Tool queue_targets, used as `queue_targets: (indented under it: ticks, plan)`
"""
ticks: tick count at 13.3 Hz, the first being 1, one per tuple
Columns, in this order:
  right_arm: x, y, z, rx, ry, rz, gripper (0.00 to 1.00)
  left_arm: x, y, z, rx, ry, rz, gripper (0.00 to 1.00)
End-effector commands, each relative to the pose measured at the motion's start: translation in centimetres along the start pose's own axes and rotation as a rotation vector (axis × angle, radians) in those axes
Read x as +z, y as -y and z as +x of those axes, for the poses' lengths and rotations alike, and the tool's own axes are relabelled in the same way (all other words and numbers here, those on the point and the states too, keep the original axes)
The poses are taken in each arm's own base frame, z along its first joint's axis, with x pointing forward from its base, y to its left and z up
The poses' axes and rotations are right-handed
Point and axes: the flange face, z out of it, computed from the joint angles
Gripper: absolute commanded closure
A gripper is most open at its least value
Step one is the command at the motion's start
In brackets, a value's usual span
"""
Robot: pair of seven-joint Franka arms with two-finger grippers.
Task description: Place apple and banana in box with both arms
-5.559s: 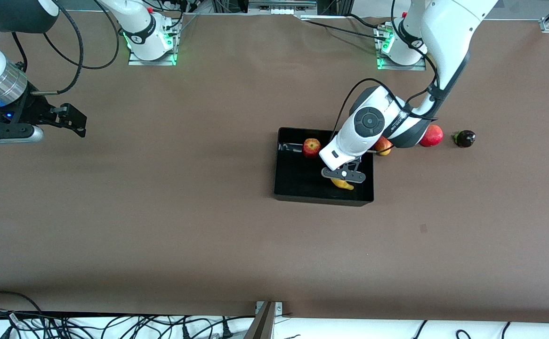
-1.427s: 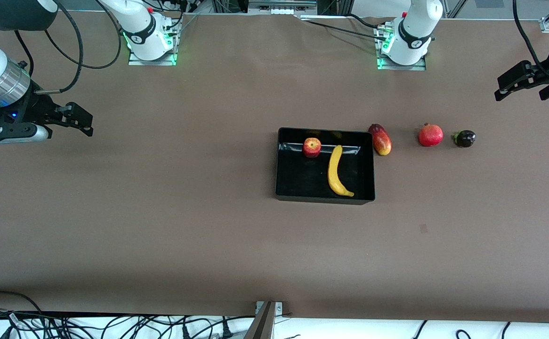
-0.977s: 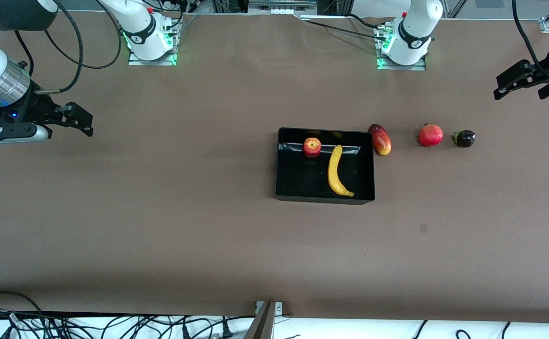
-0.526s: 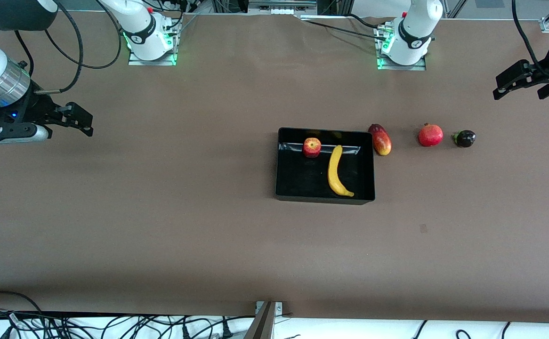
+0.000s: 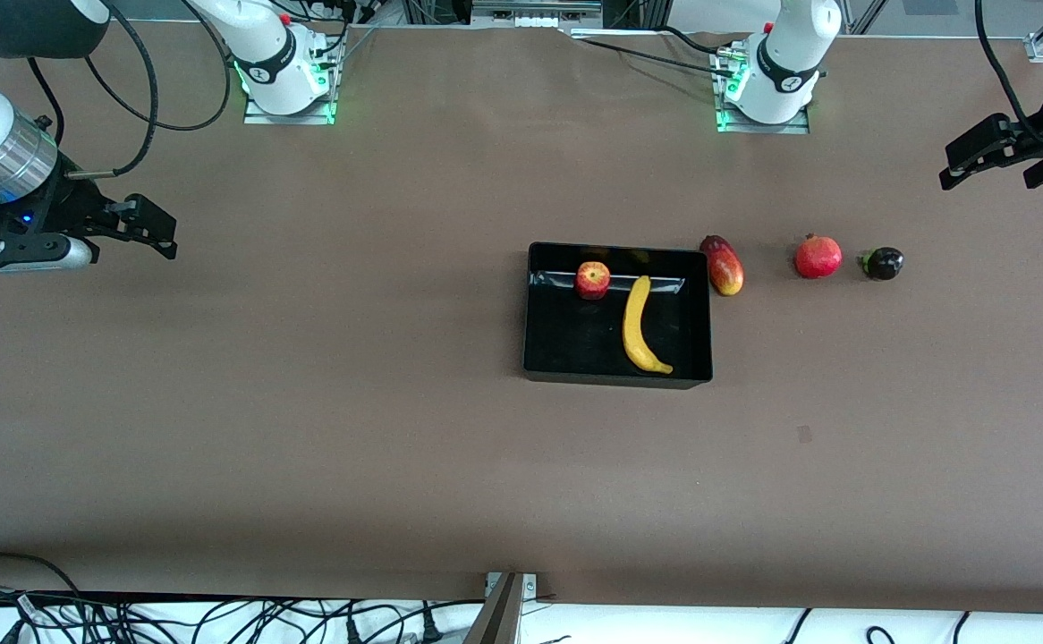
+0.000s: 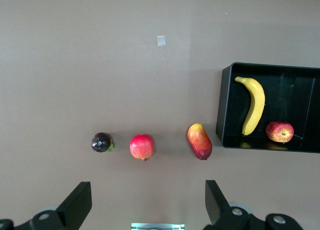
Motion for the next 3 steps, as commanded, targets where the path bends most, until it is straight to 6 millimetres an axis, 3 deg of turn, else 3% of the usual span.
queue_targets:
  ticks: [1,3]
  plan:
    - [-0.60,0.01,0.04,0.008,0.001,0.015,0.00,-0.48,0.13,0.02,0.018,-0.001,-0.017,0.00]
    - [-0.61,0.10,0.05,0.006,-0.001,0.015,0.00,-0.40,0.07,0.08,0.018,0.001,-0.016,0.00]
